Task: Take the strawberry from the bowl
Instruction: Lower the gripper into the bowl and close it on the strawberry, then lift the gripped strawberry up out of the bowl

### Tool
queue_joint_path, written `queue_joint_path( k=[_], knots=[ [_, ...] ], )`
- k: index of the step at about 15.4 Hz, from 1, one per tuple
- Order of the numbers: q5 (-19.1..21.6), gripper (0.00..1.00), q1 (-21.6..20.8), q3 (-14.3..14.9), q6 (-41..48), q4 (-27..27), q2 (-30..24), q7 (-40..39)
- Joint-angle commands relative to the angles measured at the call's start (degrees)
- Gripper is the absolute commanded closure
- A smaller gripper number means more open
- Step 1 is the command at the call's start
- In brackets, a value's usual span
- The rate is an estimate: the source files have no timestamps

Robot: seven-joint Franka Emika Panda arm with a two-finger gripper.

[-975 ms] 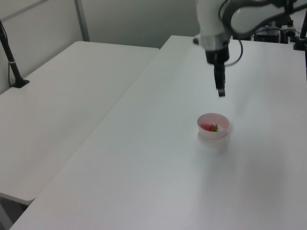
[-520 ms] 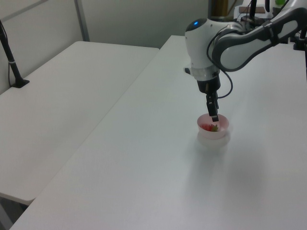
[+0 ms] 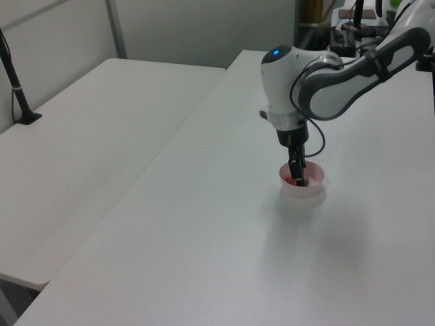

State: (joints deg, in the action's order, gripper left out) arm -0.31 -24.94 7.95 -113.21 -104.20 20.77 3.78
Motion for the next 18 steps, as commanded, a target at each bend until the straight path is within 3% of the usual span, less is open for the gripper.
queue_joint_path(
  k=[1,3,8,18],
  knots=[
    [-1.2,0.25,-1.7,0.8,-3.2,-0.7,1.6,2.8],
    [-1.4,0.26,-1.7,0.8,-3.2,-1.1,1.5,2.8],
    [-1.4,0.53,-1.7,0.8,-3.1,-1.2,1.2,3.3],
    [-0.9,0.54,-1.2,0.8,1.1,-0.4,-3.2,3.5]
  ],
)
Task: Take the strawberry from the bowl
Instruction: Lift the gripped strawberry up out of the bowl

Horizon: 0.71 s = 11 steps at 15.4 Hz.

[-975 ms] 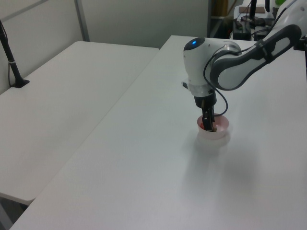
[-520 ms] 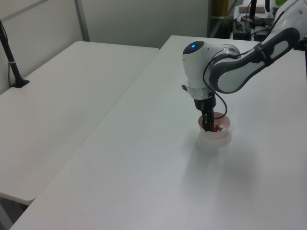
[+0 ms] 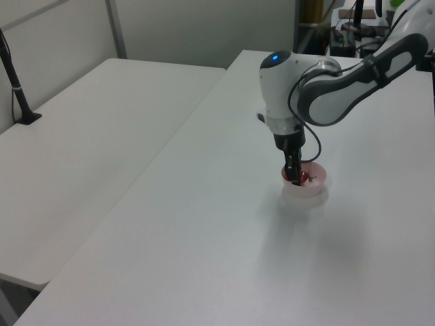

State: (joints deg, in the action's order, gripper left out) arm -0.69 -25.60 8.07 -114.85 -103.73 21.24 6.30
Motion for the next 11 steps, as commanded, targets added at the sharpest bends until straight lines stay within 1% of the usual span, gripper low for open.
queue_joint_path(
  k=[1,4,5,7,8,9,11],
  knots=[
    [-0.5,0.54,-0.3,0.7,3.2,-0.8,-4.4,0.9],
    [-0.3,0.54,0.8,1.9,4.6,0.8,-6.6,0.2],
    [-0.3,0.54,1.4,3.4,5.0,1.6,-7.0,-1.2],
    [-0.3,0.54,2.2,7.6,4.8,1.9,-7.6,-5.6],
    [-0.3,0.54,3.4,9.8,4.4,1.8,-7.4,-8.1],
    [-0.3,0.54,4.8,11.3,4.0,1.7,-7.0,-10.7],
    [-0.3,0.54,8.6,13.2,1.3,1.0,-5.7,-14.9]
  ],
)
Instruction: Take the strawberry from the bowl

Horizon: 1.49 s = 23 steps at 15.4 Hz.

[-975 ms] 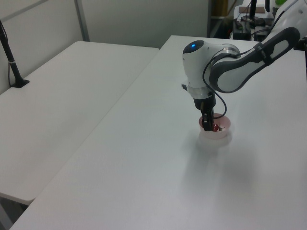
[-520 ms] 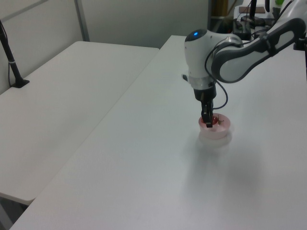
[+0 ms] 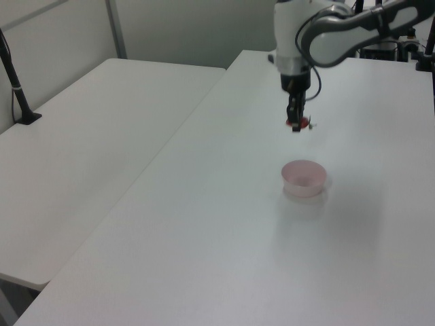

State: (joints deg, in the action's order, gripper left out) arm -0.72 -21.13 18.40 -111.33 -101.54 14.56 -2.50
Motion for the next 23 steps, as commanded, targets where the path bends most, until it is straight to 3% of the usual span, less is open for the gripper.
queue_joint_path(
  k=[1,4,7,8,10,11,14,16,19,20,23],
  knots=[
    [-0.2,0.53,5.7,3.5,-4.0,-2.1,1.6,-7.2],
    [-0.2,0.53,9.3,3.7,-7.0,-3.0,4.6,-9.2],
    [-0.9,0.50,9.3,3.8,-9.2,-4.8,6.7,-9.3],
    [-0.9,0.44,9.3,3.8,-9.6,-5.7,6.6,-9.4],
    [-0.9,0.11,9.4,3.8,-9.5,-5.8,6.1,-9.3],
    [-0.9,0.00,9.4,3.9,-9.0,-5.3,5.1,-9.1],
    [-0.8,0.00,9.3,3.5,-4.9,-3.9,-1.4,-6.1],
    [-0.8,0.00,10.9,1.0,1.1,0.4,-5.7,-0.3],
    [-1.0,0.00,18.7,-9.6,10.3,6.6,-10.0,3.3],
    [-1.0,0.00,20.0,-11.4,12.7,7.5,-11.1,3.6],
    [-1.1,0.00,20.1,-13.4,16.8,7.6,-13.8,3.1]
  ],
)
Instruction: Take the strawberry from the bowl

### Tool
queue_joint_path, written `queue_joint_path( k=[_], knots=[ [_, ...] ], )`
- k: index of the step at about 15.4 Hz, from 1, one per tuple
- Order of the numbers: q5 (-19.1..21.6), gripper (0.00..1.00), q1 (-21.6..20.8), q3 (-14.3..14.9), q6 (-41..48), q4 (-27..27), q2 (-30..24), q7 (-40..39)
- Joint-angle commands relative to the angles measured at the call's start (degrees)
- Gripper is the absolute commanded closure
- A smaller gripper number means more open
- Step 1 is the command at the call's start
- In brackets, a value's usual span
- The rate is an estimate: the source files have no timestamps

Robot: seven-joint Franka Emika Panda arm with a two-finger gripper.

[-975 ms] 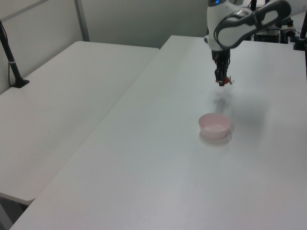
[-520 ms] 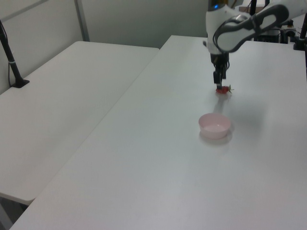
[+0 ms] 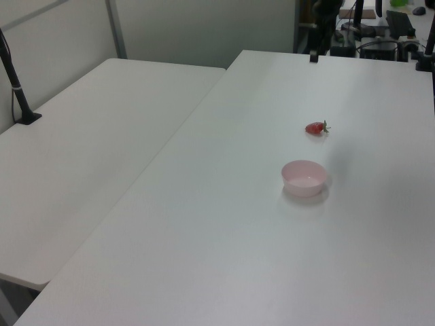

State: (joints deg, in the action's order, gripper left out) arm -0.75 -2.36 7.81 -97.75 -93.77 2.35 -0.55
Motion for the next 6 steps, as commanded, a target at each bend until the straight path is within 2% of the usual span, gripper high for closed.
queue_joint_path(
  k=[1,6],
  knots=[
    [-1.3,0.00,1.3,-3.4,4.1,-0.2,-1.8,1.3],
    [-1.3,0.00,0.8,-1.5,4.3,-0.1,-2.5,-0.7]
  ],
)
